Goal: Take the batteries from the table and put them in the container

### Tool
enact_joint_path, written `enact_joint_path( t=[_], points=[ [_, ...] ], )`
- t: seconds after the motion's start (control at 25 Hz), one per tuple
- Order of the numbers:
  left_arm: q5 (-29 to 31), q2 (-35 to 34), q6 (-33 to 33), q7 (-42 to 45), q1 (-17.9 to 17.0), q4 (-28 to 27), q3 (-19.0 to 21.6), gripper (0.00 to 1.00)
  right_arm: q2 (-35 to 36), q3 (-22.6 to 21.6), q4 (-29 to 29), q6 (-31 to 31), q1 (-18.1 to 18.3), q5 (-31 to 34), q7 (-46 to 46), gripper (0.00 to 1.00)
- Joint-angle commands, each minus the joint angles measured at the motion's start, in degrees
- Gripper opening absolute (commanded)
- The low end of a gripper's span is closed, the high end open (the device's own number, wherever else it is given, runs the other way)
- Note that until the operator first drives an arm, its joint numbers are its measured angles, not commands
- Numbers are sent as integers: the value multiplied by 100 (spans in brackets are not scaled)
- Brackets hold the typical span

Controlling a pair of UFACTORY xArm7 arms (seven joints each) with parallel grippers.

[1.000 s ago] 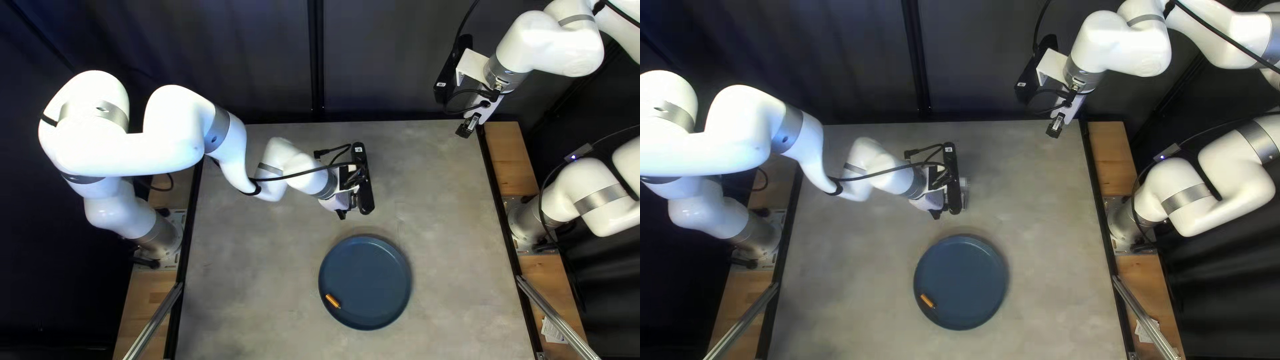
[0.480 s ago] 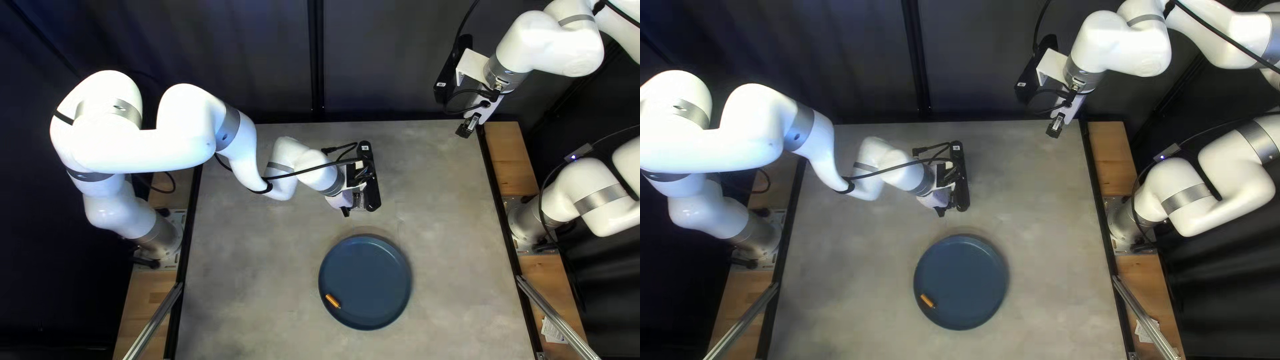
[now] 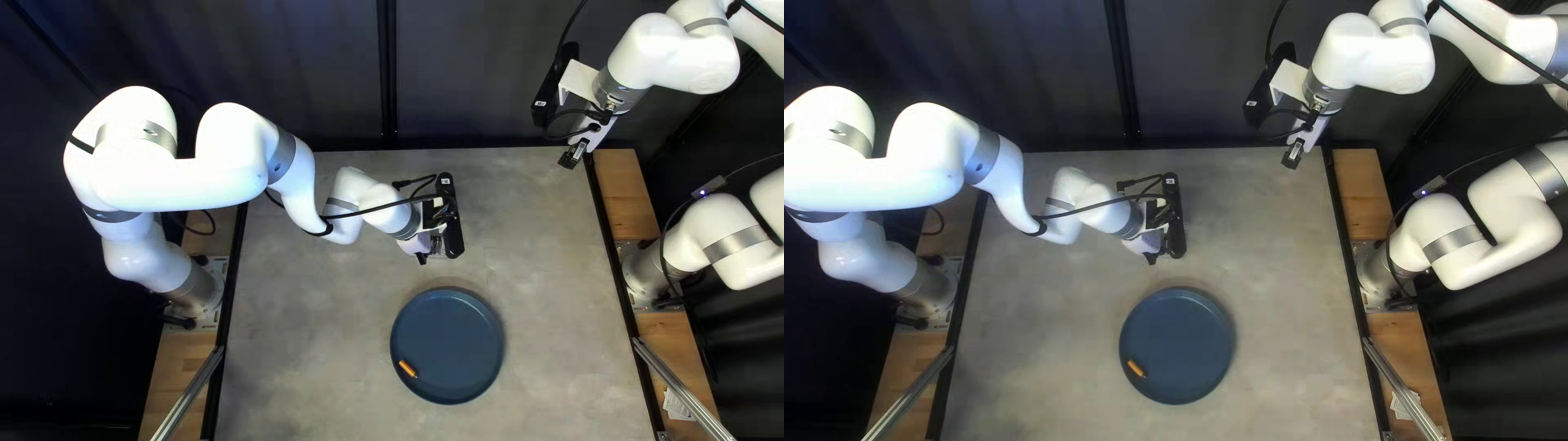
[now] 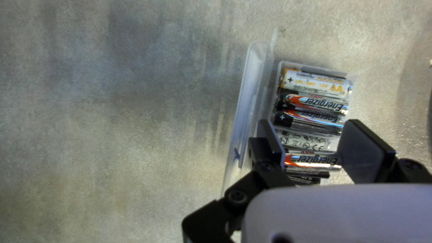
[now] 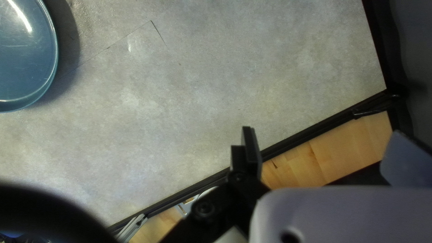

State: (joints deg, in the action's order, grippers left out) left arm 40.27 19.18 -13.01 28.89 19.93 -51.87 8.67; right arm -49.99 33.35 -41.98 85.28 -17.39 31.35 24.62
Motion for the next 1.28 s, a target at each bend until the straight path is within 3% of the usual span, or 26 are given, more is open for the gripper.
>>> enact_joint_path(
  t=[0.04,0.28,0.36,0.44,0.52,0.64,0.76,0.84,0.92,1.12,1.28],
  points=[
    [90,-13,-1,67,-54,-1,-56,100,0,0,0,0,0,0,0,100],
    [-36,-232,-166,284,-138,45,-4,100,0,0,0,0,0,0,0,100],
    [-437,-392,-395,320,-141,46,195,100,0,0,0,0,0,0,0,100],
    [-1231,-508,-966,356,-155,-128,501,100,0,0,0,0,0,0,0,100],
    [-1488,-648,-1297,670,-338,-101,608,100,0,0,0,0,0,0,0,100],
    [-1424,-957,-1329,968,-607,268,795,100,0,0,0,0,0,0,0,100],
    [-1391,-718,-1672,1352,-924,-82,924,100,0,0,0,0,0,0,0,100],
    [-1129,-453,-2018,1840,-1355,-443,987,100,0,0,0,0,0,0,0,100],
    [-943,-458,-2141,1855,-1542,-412,1071,100,0,0,0,0,0,0,0,100],
    [-966,-590,-2015,1000,-1458,-163,1237,100,0,0,0,0,0,0,0,100],
    [-861,-313,-2057,505,-1512,-417,1330,100,0,0,0,0,0,0,0,100]
  ],
)
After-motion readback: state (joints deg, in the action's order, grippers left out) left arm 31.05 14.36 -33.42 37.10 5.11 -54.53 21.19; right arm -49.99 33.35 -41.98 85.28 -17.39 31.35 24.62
